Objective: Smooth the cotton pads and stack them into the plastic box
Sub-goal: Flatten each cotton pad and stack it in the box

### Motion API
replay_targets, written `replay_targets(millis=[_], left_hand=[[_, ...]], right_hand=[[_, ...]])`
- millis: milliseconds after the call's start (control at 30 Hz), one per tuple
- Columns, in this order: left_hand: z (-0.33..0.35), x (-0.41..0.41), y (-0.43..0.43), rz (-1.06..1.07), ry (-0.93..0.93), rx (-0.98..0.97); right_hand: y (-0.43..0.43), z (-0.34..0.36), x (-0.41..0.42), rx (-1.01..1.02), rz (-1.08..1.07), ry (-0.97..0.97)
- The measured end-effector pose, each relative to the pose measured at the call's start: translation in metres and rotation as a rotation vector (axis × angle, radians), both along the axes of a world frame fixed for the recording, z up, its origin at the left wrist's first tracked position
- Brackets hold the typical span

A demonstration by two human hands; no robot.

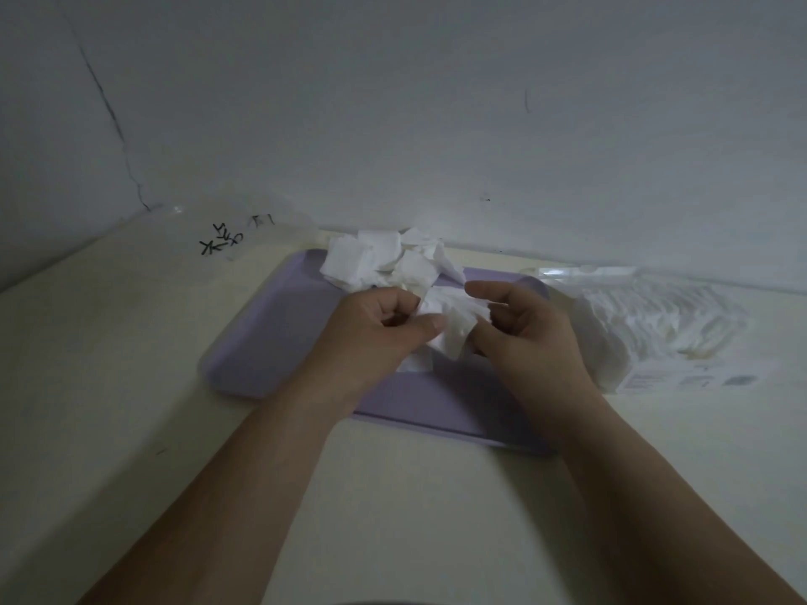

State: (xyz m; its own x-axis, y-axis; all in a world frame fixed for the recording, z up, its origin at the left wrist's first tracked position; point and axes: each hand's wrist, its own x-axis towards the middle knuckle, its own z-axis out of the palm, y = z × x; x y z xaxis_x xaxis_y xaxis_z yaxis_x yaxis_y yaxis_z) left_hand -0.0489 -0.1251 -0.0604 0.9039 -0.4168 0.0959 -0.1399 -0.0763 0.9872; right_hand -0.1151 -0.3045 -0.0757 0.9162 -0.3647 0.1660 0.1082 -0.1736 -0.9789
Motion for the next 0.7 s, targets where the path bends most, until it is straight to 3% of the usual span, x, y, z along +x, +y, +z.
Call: replay_targets(millis=[233,467,700], left_hand=[[-0.001,-0.003,-0.006,0.048,-0.018,0.025],[-0.003,-0.006,-0.009,0.093,-0.034,-0.017],[-0.008,0.010,0.008,0.161,-0.320,0.401]], right_hand=[[0.003,0.003,-0.001,-0.009,0.011,-0.007],[0.009,0.011,-0.004,0.148,0.118,-0.045],[0.000,-0.001,0.002,-0.122,-0.132,0.026]])
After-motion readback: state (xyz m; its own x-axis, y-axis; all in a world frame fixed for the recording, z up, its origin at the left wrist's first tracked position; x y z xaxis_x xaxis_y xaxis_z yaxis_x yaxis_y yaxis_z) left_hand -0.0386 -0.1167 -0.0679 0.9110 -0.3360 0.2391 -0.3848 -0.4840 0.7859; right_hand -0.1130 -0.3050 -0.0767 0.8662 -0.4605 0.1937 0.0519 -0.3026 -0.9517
